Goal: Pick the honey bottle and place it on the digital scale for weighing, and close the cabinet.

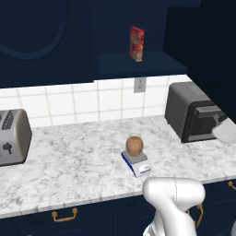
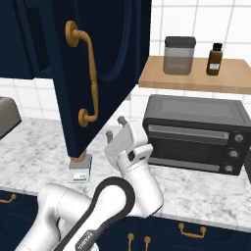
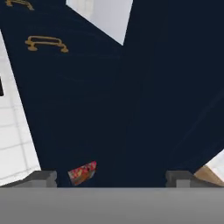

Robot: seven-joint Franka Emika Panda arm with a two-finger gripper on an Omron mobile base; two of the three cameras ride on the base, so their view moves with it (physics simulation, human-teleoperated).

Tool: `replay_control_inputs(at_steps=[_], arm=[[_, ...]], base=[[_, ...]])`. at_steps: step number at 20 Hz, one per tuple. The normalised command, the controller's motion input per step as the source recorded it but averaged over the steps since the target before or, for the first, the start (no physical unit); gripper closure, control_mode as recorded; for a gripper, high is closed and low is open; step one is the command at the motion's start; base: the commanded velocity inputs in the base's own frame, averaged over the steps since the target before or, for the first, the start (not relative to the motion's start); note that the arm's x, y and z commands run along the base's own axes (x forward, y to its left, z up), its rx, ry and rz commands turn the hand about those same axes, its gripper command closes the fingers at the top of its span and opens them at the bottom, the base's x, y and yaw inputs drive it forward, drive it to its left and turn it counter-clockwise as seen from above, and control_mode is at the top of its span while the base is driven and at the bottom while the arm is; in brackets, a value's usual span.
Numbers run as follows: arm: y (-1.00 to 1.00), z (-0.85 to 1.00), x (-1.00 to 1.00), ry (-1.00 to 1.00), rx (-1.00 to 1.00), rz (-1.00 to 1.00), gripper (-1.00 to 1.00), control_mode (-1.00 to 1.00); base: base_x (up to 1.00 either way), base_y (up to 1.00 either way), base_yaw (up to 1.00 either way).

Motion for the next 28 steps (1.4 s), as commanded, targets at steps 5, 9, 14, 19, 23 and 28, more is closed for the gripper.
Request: replay_control_inputs(at_steps=[5,9,14,19,23,28], arm=[[-0.38,-0.16,0.21,-0.26,0.0,0.0,-1.0,-1.0],[-0.62,0.48,0.0,-0.11,0.11,0.0,-1.0,-1.0],[0.14,0.68,-0.1,-0.08,0.04,0.02,-1.0,-1.0],[1.0,0.21,0.08,-0.06,-0.1,0.14,-1.0,-1.0],[1.0,0.25,0.35,0.0,-0.19,0.12,-1.0,-1.0],[1.0,0.66,0.61,0.0,-0.19,0.01,-1.0,-1.0]], base=[[0.0,0.0,0.0],[0.0,0.0,0.0],[0.0,0.0,0.0],[0.0,0.0,0.0],[0.0,0.0,0.0],[0.0,0.0,0.0]])
